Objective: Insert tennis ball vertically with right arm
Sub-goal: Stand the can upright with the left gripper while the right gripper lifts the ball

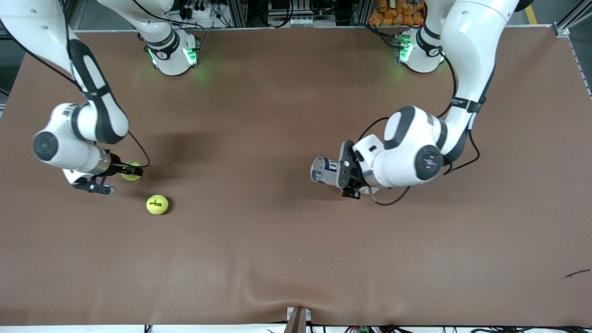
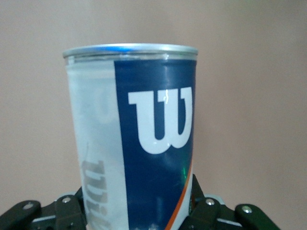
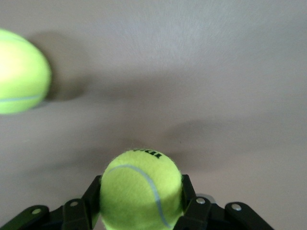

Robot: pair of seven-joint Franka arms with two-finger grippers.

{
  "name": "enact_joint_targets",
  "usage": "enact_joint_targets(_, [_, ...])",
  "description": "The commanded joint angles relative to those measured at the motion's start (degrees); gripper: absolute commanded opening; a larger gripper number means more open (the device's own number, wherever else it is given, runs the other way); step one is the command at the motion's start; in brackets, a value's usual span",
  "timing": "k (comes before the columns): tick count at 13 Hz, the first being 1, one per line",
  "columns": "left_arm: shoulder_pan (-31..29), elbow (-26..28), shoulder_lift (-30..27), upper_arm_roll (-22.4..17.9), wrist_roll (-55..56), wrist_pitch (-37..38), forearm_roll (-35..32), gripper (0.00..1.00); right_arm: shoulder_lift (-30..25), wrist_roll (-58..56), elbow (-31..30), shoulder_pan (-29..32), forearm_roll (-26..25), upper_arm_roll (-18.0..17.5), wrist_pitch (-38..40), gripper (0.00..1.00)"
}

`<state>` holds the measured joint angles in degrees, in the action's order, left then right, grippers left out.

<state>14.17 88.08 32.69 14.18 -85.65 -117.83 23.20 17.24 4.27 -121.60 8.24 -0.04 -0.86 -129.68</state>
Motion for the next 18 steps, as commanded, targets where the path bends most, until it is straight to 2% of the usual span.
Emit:
enact_joint_targets(1, [-1.69,-0.98,-0.08,0.76,-6.08,1.02,7.36,0.76,-7.03,0.74,5.73,-1.11,-0.31,-0.72,12.04,0.6])
enact_joint_targets(4, [-2.84,-0.63,0.44,0.67,-16.0,1.02,19.99,0.75,-10.81,5.28,12.07,-5.58,1.88,-0.81,21.9,0.6])
enact_joint_targets(7, [-3.19,-0.27,2.2,0.67,-22.97,1.02,30.65,0.75,-15.2,12.67,15.94,-13.66,3.38,-0.81,28.94,0.6])
enact_joint_targets(9, [-3.45,-0.45,4.56,0.58,-29.36,1.02,36.45,0.75,-15.75,19.59,19.01,-18.41,4.08,-0.9,33.6,0.6])
enact_joint_targets(11, [-2.93,-0.19,6.85,0.58,-36.74,1.02,45.31,0.75,-15.05,30.74,20.69,-23.95,5.49,-0.64,32.84,0.6])
enact_joint_targets(12, [-2.49,-0.01,7.91,0.58,-40.26,1.02,49.45,0.75,-14.44,33.41,20.87,-24.67,5.75,-0.72,30.83,0.6])
enact_joint_targets(14, [-1.96,-0.01,10.72,0.67,-45.28,1.02,56.22,0.75,-14.25,33.96,21.05,-24.59,6.89,-0.64,30.1,0.6])
enact_joint_targets(16, [-0.12,0.52,11.43,0.67,-48.46,1.02,61.5,0.75,-14.25,34.05,20.96,-23.36,11.01,-0.28,30.19,0.6])
enact_joint_targets(18, [1.9,2.36,13.09,0.67,-53.09,1.02,69.3,0.76,-14.25,35.62,21.4,-22.57,13.04,-0.28,30.19,0.6])
